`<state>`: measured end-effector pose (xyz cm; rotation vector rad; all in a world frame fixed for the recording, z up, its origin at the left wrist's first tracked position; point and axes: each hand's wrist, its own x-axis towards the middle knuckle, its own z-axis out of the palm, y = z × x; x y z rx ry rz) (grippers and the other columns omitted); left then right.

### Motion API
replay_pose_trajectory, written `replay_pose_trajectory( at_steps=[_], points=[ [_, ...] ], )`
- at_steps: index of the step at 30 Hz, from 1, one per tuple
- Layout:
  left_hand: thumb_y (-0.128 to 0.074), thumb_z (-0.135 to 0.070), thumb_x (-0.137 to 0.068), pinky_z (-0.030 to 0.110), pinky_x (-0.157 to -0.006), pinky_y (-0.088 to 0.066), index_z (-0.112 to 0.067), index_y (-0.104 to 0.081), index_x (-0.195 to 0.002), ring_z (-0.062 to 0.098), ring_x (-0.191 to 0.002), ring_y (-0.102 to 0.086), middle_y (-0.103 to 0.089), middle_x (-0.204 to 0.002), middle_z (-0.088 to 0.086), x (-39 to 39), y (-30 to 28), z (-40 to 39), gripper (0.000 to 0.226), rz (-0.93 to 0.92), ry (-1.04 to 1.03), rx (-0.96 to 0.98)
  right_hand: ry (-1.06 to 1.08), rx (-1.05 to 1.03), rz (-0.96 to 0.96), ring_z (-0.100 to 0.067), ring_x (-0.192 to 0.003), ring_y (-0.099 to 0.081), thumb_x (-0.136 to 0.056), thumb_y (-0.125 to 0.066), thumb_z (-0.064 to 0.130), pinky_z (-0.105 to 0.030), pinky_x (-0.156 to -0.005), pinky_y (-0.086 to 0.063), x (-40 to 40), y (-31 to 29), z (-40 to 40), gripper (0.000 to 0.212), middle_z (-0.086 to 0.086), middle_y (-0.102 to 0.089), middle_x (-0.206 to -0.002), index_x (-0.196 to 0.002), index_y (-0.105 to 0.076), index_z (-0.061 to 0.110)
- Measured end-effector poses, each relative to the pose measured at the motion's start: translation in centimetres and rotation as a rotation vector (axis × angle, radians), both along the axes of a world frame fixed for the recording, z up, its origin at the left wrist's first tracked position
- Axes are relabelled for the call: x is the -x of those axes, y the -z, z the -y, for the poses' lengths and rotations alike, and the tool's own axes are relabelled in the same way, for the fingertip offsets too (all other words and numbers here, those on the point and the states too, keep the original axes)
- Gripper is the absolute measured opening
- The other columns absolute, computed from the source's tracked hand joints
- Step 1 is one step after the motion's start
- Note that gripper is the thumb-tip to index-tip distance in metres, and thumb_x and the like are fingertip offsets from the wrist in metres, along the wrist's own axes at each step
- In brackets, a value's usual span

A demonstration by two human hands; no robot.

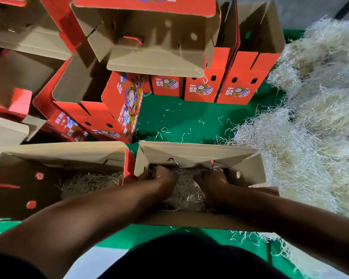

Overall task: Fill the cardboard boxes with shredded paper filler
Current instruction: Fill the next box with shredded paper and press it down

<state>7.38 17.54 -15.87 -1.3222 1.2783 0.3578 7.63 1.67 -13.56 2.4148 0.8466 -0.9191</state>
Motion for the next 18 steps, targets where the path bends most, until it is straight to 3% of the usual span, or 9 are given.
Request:
replay_pose_trajectory(
  at_steps=[2,4,6,8,10,12,15,18],
  points=[
    [-0.061,-0.011,-0.097,0.036,-0.103,-0.049,-0.008,-0.051,-0.142,0.032,-0.133,-0.051,-0.053,-0.143,0.015,-0.8,-0.8,-0.1,0.046,-0.087,-0.369,0.076,-0.022,-0.002,0.04,-0.033,-0.121,-0.058,-0.098,-0.049,0.028,-0.041,-0.094,-0.047,0.4,-0.5,-0.5,0.037,-0.013,-0.062,-0.133,-0.131,-0.058,0.015],
    [-0.053,-0.009,-0.1,0.036,-0.091,-0.052,-0.009,-0.061,-0.132,0.032,-0.124,-0.058,-0.061,-0.134,0.012,-1.3,-2.3,0.2,0.033,-0.194,-0.873,0.34,-0.093,-0.037,0.021,-0.031,-0.111,-0.065,-0.1,-0.048,0.026,-0.04,-0.086,-0.05,0.1,-1.5,-0.9,0.029,-0.012,-0.068,-0.123,-0.119,-0.067,0.014],
    [-0.049,-0.007,-0.098,0.038,-0.081,-0.05,-0.01,-0.068,-0.122,0.032,-0.118,-0.062,-0.067,-0.124,0.01,-2.0,-4.0,1.2,0.03,-0.248,-0.991,0.609,-0.153,-0.122,0.047,-0.031,-0.107,-0.069,-0.101,-0.049,0.024,-0.039,-0.08,-0.054,-0.8,-2.3,-0.8,0.027,-0.011,-0.07,-0.119,-0.113,-0.07,0.013],
    [-0.053,-0.007,-0.095,0.037,-0.071,-0.047,-0.01,-0.071,-0.115,0.031,-0.111,-0.066,-0.07,-0.117,0.009,-1.9,-4.3,1.1,0.027,-0.272,-1.056,0.737,-0.119,-0.235,-0.006,-0.035,-0.107,-0.068,-0.099,-0.053,0.022,-0.042,-0.082,-0.055,-1.8,-2.5,-0.7,0.026,-0.015,-0.069,-0.12,-0.115,-0.069,0.009],
    [-0.06,-0.012,-0.093,0.035,-0.071,-0.05,-0.01,-0.072,-0.112,0.032,-0.106,-0.068,-0.072,-0.113,0.011,-1.1,-3.4,0.9,0.022,-0.37,-1.229,0.702,-0.02,-0.389,-0.232,-0.037,-0.111,-0.064,-0.097,-0.058,0.019,-0.042,-0.092,-0.052,-1.6,-1.7,-0.3,0.03,-0.021,-0.065,-0.124,-0.122,-0.066,0.004],
    [-0.063,-0.019,-0.094,0.037,-0.089,-0.054,-0.009,-0.069,-0.115,0.033,-0.108,-0.066,-0.07,-0.116,0.014,-0.6,-2.3,0.7,0.024,-0.564,-1.45,0.614,0.05,-0.432,-0.44,-0.036,-0.118,-0.059,-0.098,-0.057,0.01,-0.041,-0.1,-0.043,-0.7,-0.4,0.0,0.037,-0.024,-0.059,-0.133,-0.133,-0.059,-0.002],
    [-0.068,-0.013,-0.092,0.042,-0.099,-0.049,-0.006,-0.062,-0.124,0.036,-0.11,-0.063,-0.065,-0.122,0.019,0.2,-1.7,0.6,0.033,-0.765,-1.494,0.407,0.073,-0.382,-0.507,-0.035,-0.115,-0.06,-0.1,-0.053,0.011,-0.037,-0.093,-0.045,0.1,1.4,0.0,0.036,-0.024,-0.06,-0.13,-0.134,-0.059,-0.001],
    [-0.064,-0.018,-0.094,0.046,-0.097,-0.053,-0.01,-0.064,-0.124,0.033,-0.108,-0.066,-0.068,-0.119,0.014,0.2,-1.5,0.7,0.031,-0.731,-1.549,0.361,0.111,-0.346,-0.528,-0.032,-0.097,-0.064,-0.098,-0.059,0.014,-0.038,-0.086,-0.048,-0.5,1.9,0.1,0.027,-0.026,-0.066,-0.117,-0.119,-0.067,0.0]
  ],
)
